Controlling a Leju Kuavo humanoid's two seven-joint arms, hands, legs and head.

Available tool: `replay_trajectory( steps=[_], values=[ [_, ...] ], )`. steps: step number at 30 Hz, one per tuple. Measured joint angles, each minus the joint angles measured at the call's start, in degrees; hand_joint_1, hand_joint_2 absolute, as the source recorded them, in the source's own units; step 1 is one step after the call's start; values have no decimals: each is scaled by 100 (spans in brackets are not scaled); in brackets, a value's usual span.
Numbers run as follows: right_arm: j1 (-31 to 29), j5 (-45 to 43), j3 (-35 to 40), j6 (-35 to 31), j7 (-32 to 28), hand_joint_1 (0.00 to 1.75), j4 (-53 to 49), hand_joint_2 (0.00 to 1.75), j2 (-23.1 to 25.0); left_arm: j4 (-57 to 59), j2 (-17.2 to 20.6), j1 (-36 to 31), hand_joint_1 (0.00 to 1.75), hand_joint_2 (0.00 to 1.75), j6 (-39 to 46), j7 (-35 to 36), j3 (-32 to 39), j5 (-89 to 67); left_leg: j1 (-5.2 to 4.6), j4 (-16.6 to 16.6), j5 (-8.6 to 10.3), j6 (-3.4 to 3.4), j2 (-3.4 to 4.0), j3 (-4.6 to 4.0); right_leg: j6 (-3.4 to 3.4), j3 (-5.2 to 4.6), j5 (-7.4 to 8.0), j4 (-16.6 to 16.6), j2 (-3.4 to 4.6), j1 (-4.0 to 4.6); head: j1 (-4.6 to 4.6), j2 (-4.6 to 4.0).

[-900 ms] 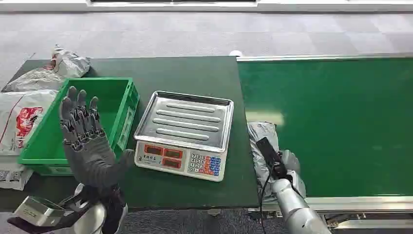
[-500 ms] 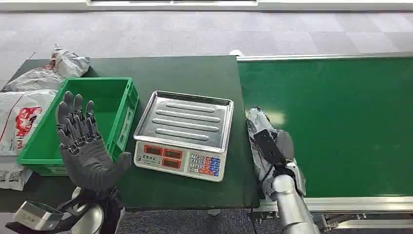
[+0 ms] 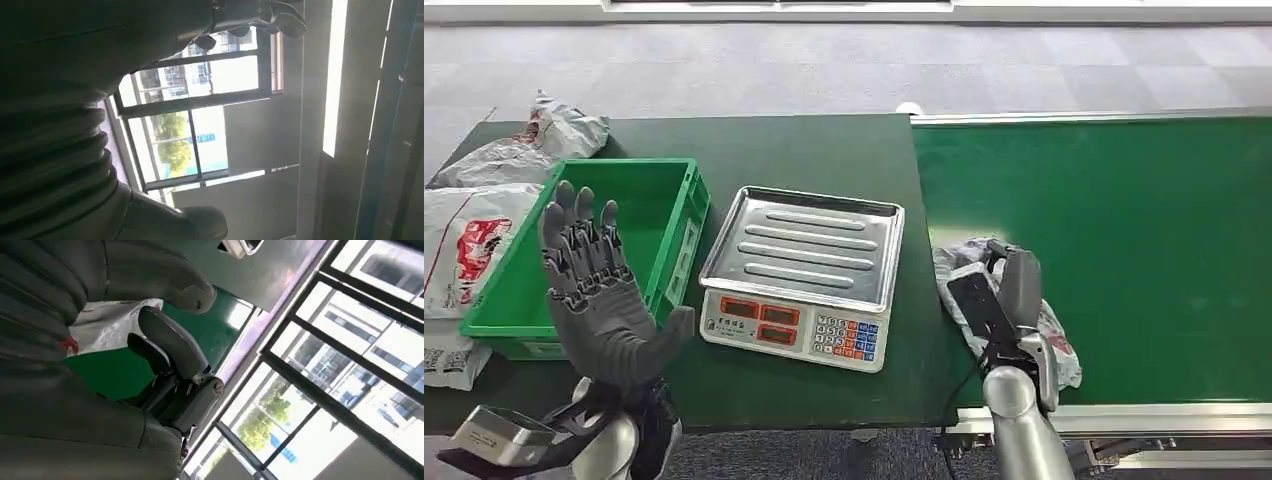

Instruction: Moved the parcel from conveyor to table for the left to box.

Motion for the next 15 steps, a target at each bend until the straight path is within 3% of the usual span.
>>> replay_trajectory(
  steps=[2, 3, 4, 5, 9, 10, 13, 15],
  values=[
    [62, 43, 24, -216, 20, 175, -110, 175, 2, 17, 0, -39, 0, 175, 0, 4, 0, -2, 0, 0, 0, 0, 0, 0, 0, 0, 0, 0, 0, 0, 0, 0],
    [80, 74, 24, -348, 43, 93, -160, 175, 2, 24, 0, -55, 0, 175, 0, 4, 0, -2, 0, 0, 0, 0, -1, 0, 0, 0, 0, 0, 0, 1, 2, 0],
    [87, 112, 24, -475, 70, 93, -199, 175, 2, 28, 0, -61, 0, 175, 0, 4, 0, -2, 0, 0, 0, 0, 0, 0, 0, 0, 0, 0, 0, 0, 2, 0],
    [88, 222, 28, -601, 125, 0, -242, 175, 2, 39, -6, -68, 0, 175, 0, 7, 0, -2, 0, 0, 0, 0, 0, 0, 0, 0, 0, 0, 0, 1, 0, 0],
    [74, 1075, 48, -929, 890, 0, -295, 175, 2, 50, -20, -93, 0, 175, 0, 20, 0, -2, 0, 0, 0, 0, 0, -1, 0, 0, 0, 0, 0, 0, 0, 0],
    [61, 1654, 48, -903, 1407, 0, -288, 175, 2, 50, -24, -92, 0, 175, 0, 64, 0, -2, 0, 0, 0, 0, 0, -1, 0, 1, 0, 0, 0, 0, 2, 0],
    [-64, 3420, 26, -7, 3366, 0, -19, 175, -11, 50, -28, -91, 0, 175, -7, 199, 0, -2, 0, 0, 0, 0, 3, 3, 0, 1, 0, 0, 1, 1, 0, 0],
    [-171, 3915, -24, 637, 4011, 0, 526, 175, -68, 57, -28, -102, 0, 175, -22, 251, -11, 9, 0, 0, 0, 0, 1, 1, 1, 2, 0, 0, 0, 0, 2, 0]
  ],
)
